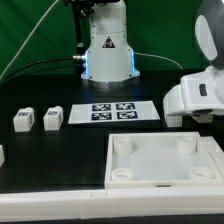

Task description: Assemble one leg

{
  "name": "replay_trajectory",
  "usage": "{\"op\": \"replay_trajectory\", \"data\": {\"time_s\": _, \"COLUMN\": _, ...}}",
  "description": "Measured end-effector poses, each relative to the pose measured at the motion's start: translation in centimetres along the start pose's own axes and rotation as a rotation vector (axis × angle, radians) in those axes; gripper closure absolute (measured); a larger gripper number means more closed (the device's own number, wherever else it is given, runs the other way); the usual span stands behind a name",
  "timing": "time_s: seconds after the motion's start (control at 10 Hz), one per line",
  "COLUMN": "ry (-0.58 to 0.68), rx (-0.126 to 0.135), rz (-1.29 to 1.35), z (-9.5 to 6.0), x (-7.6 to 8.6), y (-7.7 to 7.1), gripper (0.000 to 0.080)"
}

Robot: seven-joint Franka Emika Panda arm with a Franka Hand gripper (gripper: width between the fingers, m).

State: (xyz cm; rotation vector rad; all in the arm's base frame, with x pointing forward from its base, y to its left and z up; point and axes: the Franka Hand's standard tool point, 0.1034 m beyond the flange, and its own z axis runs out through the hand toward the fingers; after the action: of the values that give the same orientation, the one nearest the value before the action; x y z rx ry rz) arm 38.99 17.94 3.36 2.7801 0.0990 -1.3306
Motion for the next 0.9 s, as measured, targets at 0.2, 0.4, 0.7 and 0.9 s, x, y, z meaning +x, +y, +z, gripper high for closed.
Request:
{"op": "replay_trajectory", "data": {"time_s": 0.2, "ry": 0.027, "rx": 0.01, "rz": 0.021, "z": -2.3, "x": -2.2, "y": 2.0, "gripper": 0.0507}}
{"op": "replay_trajectory", "data": {"time_s": 0.4, "ry": 0.009, "rx": 0.016, "rz": -0.002, "z": -4.4, "x": -4.3, "y": 3.8, "gripper": 0.0507}}
{"op": "replay_trajectory", "data": {"time_s": 0.7, "ry": 0.063, "rx": 0.027, "rz": -0.011, "z": -5.3, "x": -4.1, "y": 4.2, "gripper": 0.0507}}
{"op": "replay_trajectory", "data": {"time_s": 0.9, "ry": 0.227, "rx": 0.041, "rz": -0.006, "z": -6.0, "x": -3.3, "y": 4.1, "gripper": 0.0506}}
